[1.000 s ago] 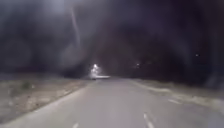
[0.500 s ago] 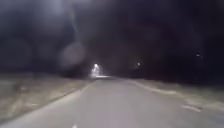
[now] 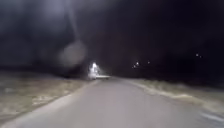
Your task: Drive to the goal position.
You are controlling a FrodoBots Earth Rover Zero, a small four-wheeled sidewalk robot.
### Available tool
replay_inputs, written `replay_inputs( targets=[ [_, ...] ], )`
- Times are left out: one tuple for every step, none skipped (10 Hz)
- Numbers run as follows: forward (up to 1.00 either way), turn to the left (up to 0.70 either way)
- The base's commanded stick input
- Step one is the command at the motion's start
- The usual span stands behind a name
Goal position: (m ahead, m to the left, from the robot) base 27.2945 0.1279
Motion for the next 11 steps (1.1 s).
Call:
replay_inputs(
  targets=[
    [1.0,0.12],
    [1.0,0.07],
    [1.0,0.06],
    [1.0,0.04],
    [1.0,0.07],
    [1.0,0.15],
    [1.0,0.15],
    [1.0,0.09],
    [1.0,0.06],
    [1.0,0.05],
    [1.0,0.11]
  ],
)
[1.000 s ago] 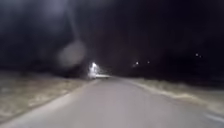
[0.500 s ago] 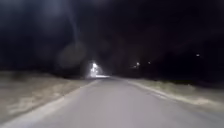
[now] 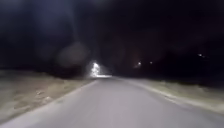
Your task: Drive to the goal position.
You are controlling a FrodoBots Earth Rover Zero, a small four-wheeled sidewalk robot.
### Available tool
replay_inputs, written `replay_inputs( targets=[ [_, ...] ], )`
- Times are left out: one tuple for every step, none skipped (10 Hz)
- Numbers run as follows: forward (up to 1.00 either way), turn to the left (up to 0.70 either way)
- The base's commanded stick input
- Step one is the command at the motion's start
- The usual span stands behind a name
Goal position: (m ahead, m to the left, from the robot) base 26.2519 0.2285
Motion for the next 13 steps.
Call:
replay_inputs(
  targets=[
    [1.0,0.13],
    [1.0,0.06],
    [1.0,0.05],
    [1.0,0.05],
    [1.0,0.09],
    [1.0,0.13],
    [1.0,0.15],
    [1.0,0.09],
    [1.0,0.04],
    [1.0,0.04],
    [1.0,0.07],
    [1.0,0.13],
    [1.0,0.16]
  ],
)
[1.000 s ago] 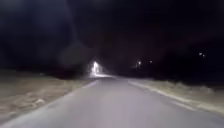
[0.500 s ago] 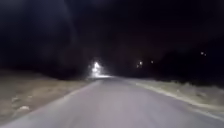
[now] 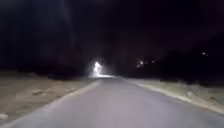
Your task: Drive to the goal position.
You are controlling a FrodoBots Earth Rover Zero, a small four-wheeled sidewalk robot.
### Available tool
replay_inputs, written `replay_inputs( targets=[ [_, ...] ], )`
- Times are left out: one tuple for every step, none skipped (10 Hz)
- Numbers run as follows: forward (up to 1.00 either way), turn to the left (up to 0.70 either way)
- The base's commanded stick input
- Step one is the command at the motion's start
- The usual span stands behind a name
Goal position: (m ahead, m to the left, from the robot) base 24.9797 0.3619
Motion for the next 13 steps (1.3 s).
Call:
replay_inputs(
  targets=[
    [1.0,0.06],
    [1.0,0.04],
    [1.0,0.04],
    [1.0,0.04],
    [1.0,0.04],
    [1.0,0.04],
    [1.0,0.04],
    [1.0,0.04],
    [1.0,0.04],
    [1.0,0.1],
    [1.0,0.13],
    [1.0,0.12],
    [1.0,0.12]
  ],
)
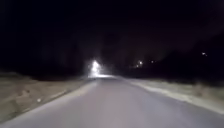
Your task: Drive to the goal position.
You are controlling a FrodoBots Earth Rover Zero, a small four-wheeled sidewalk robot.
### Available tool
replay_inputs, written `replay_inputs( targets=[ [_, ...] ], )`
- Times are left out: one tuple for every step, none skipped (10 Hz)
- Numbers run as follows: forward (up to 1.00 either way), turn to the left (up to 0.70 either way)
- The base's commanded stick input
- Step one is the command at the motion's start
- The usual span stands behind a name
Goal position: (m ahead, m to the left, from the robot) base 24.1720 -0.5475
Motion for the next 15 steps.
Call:
replay_inputs(
  targets=[
    [1.0,0.11],
    [1.0,0.11],
    [1.0,0.15],
    [1.0,0.16],
    [1.0,0.17],
    [1.0,0.18],
    [1.0,0.18],
    [1.0,0.18],
    [1.0,0.18],
    [1.0,0.14],
    [1.0,0.09],
    [1.0,0.05],
    [1.0,0.05],
    [1.0,0.04],
    [1.0,0.03]
  ],
)
